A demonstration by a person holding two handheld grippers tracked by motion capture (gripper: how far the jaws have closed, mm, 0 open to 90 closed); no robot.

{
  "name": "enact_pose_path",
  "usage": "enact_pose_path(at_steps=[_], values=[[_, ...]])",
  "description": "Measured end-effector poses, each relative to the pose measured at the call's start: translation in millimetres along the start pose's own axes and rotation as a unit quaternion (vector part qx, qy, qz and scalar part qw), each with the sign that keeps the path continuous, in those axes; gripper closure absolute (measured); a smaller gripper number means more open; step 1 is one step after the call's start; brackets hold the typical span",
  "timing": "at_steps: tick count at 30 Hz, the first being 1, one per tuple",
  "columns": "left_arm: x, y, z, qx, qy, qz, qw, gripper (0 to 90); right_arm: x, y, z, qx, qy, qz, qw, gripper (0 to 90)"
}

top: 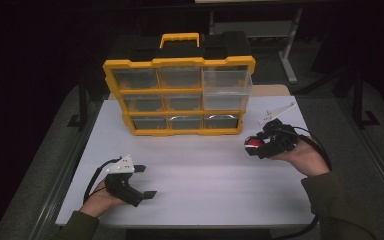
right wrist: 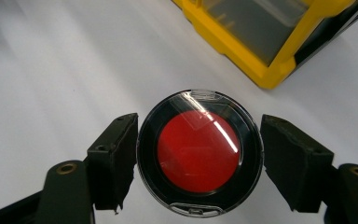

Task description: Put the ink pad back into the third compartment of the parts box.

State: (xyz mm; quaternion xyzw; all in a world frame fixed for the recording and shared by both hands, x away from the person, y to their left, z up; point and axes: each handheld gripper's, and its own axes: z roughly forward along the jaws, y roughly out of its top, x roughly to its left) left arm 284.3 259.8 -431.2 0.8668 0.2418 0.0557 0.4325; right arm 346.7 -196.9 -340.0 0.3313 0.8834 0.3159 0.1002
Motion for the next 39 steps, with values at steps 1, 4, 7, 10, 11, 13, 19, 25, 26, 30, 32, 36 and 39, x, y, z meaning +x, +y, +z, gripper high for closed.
enact_pose_path(at_steps=[1, 4, 7, 10, 11, 13, 19, 25, 26, 30, 32, 36, 39], values=[[-0.1, 0.0, 0.1, 0.000, 0.000, -0.001, 1.0000, 0.0, -0.5, 2.1, -2.5, 0.000, 0.000, -0.001, 1.0000, 28.9], [-0.2, -0.2, 0.0, 0.000, 0.000, 0.000, 1.0000, 0.0, -2.6, 10.2, -12.0, 0.000, -0.001, -0.002, 1.0000, 28.9], [0.0, -0.3, 0.0, -0.001, 0.001, -0.001, 1.0000, 0.0, -4.2, 14.4, -17.7, -0.002, -0.002, -0.004, 1.0000, 28.8], [-0.4, -0.3, 0.1, -0.001, 0.000, -0.001, 1.0000, 0.0, -5.9, 19.4, -24.2, -0.004, -0.003, -0.006, 1.0000, 28.9], [-0.6, -0.2, 0.1, 0.000, 0.000, -0.001, 1.0000, 0.0, -6.1, 21.4, -26.7, -0.003, -0.004, -0.005, 1.0000, 28.9], [-0.5, -0.2, 0.1, 0.000, 0.000, -0.001, 1.0000, 0.0, -6.8, 26.0, -33.1, -0.004, -0.006, -0.007, 0.9999, 28.9], [-0.4, -0.5, 0.4, 0.000, 0.000, -0.003, 1.0000, 0.0, -8.8, 35.7, -47.5, -0.006, -0.008, -0.008, 0.9999, 28.9], [-0.2, -0.7, 0.6, 0.001, 0.000, -0.003, 1.0000, 0.0, -12.4, 46.0, -63.5, -0.010, -0.012, -0.004, 0.9999, 28.8], [-0.2, -0.6, 0.8, 0.001, 0.000, -0.002, 1.0000, 0.0, -13.7, 50.0, -69.9, -0.012, -0.012, -0.004, 0.9998, 28.9], [-0.4, -0.5, 0.7, 0.001, 0.000, -0.002, 1.0000, 0.0, -16.7, 59.0, -82.0, -0.013, -0.016, -0.005, 0.9998, 28.9], [-0.2, -0.6, 0.6, 0.001, 0.000, -0.002, 1.0000, 0.0, -17.4, 61.1, -84.9, -0.015, -0.016, -0.006, 0.9997, 28.9], [-0.1, -0.7, 0.7, 0.001, 0.000, -0.003, 1.0000, 0.0, -19.9, 72.1, -99.5, -0.023, -0.018, -0.007, 0.9996, 28.8], [-0.1, -0.7, 0.9, 0.001, 0.000, -0.002, 1.0000, 0.0, -20.2, 77.1, -104.9, -0.026, -0.020, -0.011, 0.9994, 28.8]])
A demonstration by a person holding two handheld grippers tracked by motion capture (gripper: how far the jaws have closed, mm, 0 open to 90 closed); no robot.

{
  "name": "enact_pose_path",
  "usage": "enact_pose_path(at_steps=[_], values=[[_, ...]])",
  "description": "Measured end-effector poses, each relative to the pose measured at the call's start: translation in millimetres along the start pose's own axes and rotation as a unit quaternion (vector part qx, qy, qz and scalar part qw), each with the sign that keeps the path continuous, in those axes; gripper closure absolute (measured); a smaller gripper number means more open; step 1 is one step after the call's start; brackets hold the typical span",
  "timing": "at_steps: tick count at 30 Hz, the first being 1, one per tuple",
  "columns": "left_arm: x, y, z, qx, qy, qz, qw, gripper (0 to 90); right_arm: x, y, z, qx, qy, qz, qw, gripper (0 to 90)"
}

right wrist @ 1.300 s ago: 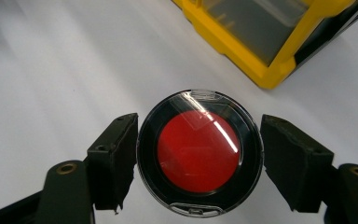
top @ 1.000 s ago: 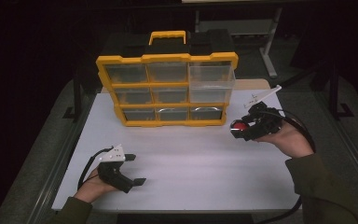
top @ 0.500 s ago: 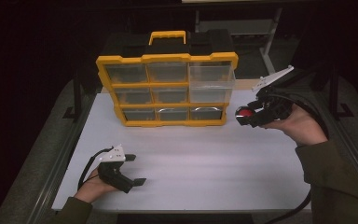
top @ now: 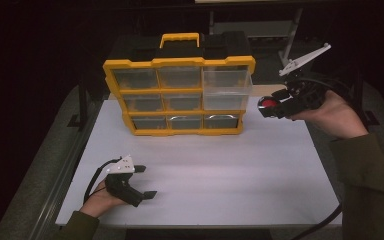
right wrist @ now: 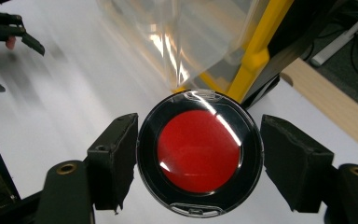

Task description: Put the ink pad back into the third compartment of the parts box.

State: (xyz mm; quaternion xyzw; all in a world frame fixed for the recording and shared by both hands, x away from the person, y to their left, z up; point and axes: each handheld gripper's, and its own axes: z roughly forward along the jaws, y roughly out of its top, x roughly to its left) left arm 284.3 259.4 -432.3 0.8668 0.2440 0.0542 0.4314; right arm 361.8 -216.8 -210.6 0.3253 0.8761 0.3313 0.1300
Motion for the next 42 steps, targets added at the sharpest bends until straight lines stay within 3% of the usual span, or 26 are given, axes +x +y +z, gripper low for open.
enact_pose_path(at_steps=[11, 20, 32, 42], values=[[-0.9, -0.2, 0.7, 0.001, -0.001, 0.001, 1.0000, 0.0, -1.5, 36.6, -31.1, -0.017, -0.006, -0.004, 0.9998, 28.8], [-0.5, 0.0, 0.8, -0.001, -0.004, -0.004, 1.0000, 0.0, -2.4, 60.9, -37.0, -0.022, 0.000, -0.011, 0.9997, 28.8], [1.2, 0.7, 0.7, -0.003, -0.003, -0.006, 1.0000, 0.0, 2.1, 94.1, -21.5, -0.022, 0.020, -0.026, 0.9992, 28.8], [0.5, -1.3, -1.9, -0.005, -0.003, -0.007, 1.0000, 0.0, 12.5, 112.3, 11.0, -0.009, 0.038, -0.037, 0.9985, 28.8]])
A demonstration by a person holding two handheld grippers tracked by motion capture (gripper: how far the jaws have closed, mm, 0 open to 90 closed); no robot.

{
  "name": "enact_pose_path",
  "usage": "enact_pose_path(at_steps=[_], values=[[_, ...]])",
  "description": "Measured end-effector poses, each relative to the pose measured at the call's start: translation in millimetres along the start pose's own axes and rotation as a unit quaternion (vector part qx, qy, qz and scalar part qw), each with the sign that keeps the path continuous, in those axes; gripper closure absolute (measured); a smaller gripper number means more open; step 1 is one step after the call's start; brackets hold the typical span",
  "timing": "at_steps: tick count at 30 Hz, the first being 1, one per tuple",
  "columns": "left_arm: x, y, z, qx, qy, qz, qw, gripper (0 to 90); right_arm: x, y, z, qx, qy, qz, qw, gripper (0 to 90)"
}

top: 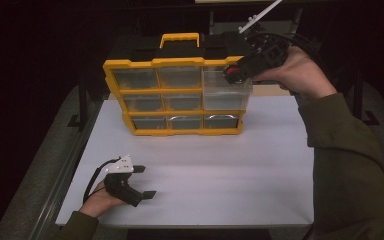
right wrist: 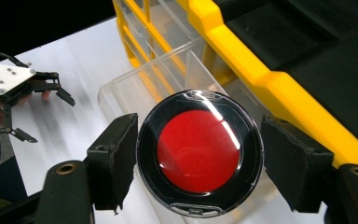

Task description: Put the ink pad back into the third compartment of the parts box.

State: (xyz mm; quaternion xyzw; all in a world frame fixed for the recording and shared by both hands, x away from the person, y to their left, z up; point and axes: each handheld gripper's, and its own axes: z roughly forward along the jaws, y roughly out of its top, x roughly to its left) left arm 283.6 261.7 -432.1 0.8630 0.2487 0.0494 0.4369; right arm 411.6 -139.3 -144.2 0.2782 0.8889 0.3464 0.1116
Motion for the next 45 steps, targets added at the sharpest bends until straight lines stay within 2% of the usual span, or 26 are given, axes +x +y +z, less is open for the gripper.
enact_pose_path(at_steps=[5, 6, 7, 14, 21, 27, 38, 45], values=[[-0.3, -0.4, 0.0, 0.001, -0.001, 0.001, 1.0000, 0.0, -2.2, 2.3, 15.4, -0.002, 0.009, 0.006, 0.9999, 26.5], [-0.4, -0.4, -0.1, 0.001, -0.002, 0.001, 1.0000, 0.0, -2.2, 2.3, 15.4, -0.002, 0.009, 0.006, 0.9999, 26.5], [-0.4, -0.5, -0.2, 0.002, -0.002, 0.002, 1.0000, 0.0, -2.4, 1.1, 16.1, -0.007, 0.002, 0.007, 0.9999, 22.7], [-0.1, -0.7, -0.5, 0.003, -0.001, 0.003, 1.0000, 0.0, -4.2, -8.4, 4.9, -0.021, -0.005, 0.014, 0.9997, 20.5], [-2.3, -0.5, 1.1, 0.004, -0.002, 0.003, 1.0000, 0.0, -4.9, -32.3, -12.6, -0.032, -0.017, 0.024, 0.9991, 19.0], [-2.2, -0.7, 0.8, 0.004, -0.001, 0.004, 1.0000, 0.0, -4.0, -51.4, -16.2, -0.033, -0.022, 0.029, 0.9988, 18.2], [-1.9, -0.9, 1.6, 0.004, -0.004, 0.003, 1.0000, 0.0, 0.2, -77.4, -7.7, -0.043, -0.023, 0.030, 0.9984, 14.4], [-2.0, -1.2, 1.5, 0.003, -0.005, 0.002, 1.0000, 0.0, 4.7, -95.7, 4.2, -0.045, -0.027, 0.032, 0.9981, 13.1]])
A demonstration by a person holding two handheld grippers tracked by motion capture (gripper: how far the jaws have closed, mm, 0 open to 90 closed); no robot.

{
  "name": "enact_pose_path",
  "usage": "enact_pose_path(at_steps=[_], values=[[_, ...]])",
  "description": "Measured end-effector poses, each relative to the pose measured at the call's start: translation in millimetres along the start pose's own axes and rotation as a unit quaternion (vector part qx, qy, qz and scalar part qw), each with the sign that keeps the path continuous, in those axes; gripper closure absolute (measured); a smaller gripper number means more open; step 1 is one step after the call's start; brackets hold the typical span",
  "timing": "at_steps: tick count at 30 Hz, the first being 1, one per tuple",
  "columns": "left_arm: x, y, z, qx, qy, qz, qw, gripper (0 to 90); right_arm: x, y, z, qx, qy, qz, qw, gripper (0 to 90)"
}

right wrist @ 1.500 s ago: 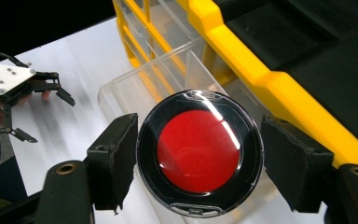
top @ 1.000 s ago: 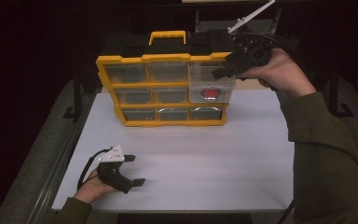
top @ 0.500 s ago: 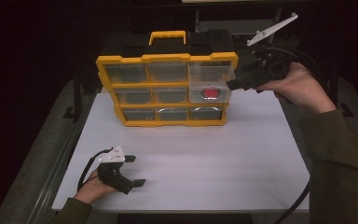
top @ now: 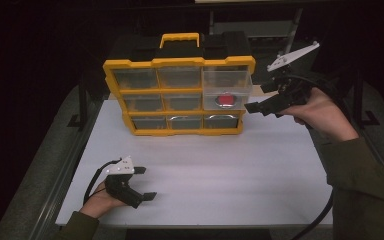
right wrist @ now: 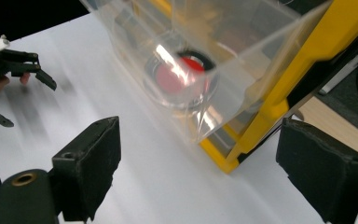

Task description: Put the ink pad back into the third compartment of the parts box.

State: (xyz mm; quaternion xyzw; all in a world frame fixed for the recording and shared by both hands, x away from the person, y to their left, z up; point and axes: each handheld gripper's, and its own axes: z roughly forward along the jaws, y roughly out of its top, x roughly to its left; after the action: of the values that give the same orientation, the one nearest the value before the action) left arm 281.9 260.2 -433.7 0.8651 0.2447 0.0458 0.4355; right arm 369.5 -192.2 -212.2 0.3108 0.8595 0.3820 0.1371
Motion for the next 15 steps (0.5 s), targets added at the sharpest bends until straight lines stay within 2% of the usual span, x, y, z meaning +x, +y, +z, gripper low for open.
enact_pose_path(at_steps=[2, 15], values=[[0.1, -0.1, 0.0, 0.000, 0.000, 0.000, 1.0000, 0.0, 1.6, -10.5, 6.6, -0.006, 0.003, 0.000, 1.0000, 13.0], [0.0, -0.6, -0.1, -0.001, 0.000, 0.001, 1.0000, 0.0, 12.8, -48.0, 34.3, -0.010, 0.017, -0.005, 0.9998, 11.9]])
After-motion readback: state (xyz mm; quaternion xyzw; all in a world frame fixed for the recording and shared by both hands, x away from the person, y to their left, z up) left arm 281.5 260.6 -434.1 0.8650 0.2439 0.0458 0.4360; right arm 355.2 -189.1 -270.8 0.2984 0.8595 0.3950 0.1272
